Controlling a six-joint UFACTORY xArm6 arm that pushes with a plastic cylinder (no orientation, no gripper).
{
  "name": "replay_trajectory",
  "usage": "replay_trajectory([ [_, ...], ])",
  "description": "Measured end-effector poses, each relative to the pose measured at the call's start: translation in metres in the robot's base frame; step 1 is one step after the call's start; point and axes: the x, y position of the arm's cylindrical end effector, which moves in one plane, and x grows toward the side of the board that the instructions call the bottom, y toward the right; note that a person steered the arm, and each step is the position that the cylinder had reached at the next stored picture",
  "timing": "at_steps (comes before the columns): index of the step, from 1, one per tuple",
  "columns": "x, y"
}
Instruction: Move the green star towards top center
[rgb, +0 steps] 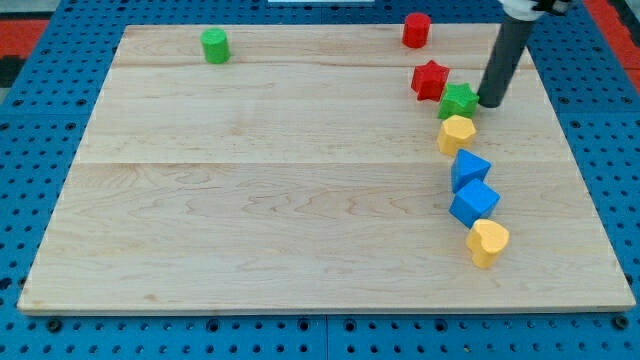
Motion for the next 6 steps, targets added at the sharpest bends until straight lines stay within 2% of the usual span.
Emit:
replay_trajectory([
  [2,0.006,-0.066],
  [3,0.040,-0.066],
  [4,0.054,-0.083],
  [6,-0.011,-0.107],
])
